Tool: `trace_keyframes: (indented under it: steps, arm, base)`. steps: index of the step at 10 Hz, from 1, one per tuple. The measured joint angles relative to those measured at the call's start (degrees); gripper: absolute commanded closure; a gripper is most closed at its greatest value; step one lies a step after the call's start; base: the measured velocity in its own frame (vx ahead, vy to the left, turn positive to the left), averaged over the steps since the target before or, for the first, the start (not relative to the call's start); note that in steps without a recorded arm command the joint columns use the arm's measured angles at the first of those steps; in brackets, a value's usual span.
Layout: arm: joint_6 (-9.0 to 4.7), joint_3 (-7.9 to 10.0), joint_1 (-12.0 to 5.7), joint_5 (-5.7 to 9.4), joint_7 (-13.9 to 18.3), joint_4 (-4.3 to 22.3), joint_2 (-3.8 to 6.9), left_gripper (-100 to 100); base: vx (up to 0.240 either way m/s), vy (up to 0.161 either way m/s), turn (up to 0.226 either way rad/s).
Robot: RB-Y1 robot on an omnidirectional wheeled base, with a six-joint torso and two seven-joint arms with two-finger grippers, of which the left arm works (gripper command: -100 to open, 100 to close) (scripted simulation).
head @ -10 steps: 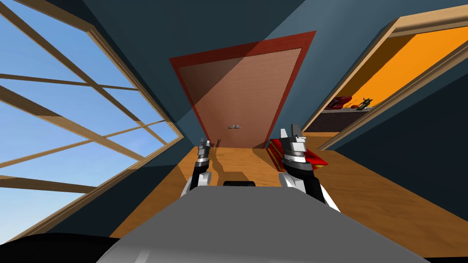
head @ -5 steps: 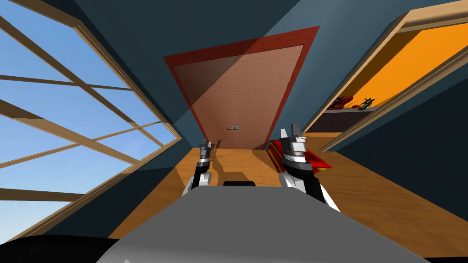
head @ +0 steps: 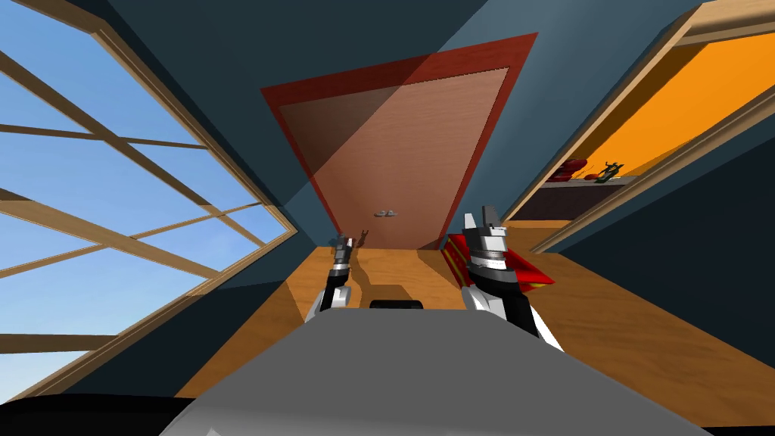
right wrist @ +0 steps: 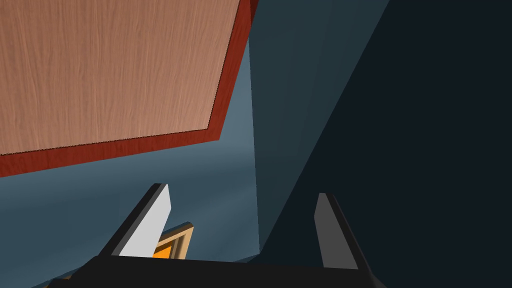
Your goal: Pull the door open
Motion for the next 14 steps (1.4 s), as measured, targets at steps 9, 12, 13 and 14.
trace_keyframes:
  steps: [9,12,13,14]
  arm:
    - [-2.98,-0.35,-4.27,0.06,3.31,12.58,2.75,-100]
    - [-3.83,-0.53,-5.47,0.05,4.38,16.5,3.6,-100]
    - [-4.13,-0.52,-6.05,0.08,4.85,17.99,3.97,-100]
    - [-4.57,-0.57,-6.6,0.08,5.21,19.62,4.21,-100]
  base:
    - [0.1,-0.038,-0.008]
    - [0.109,-0.042,-0.008]
    - [0.108,-0.033,-0.007]
    - [0.091,-0.028,-0.009]
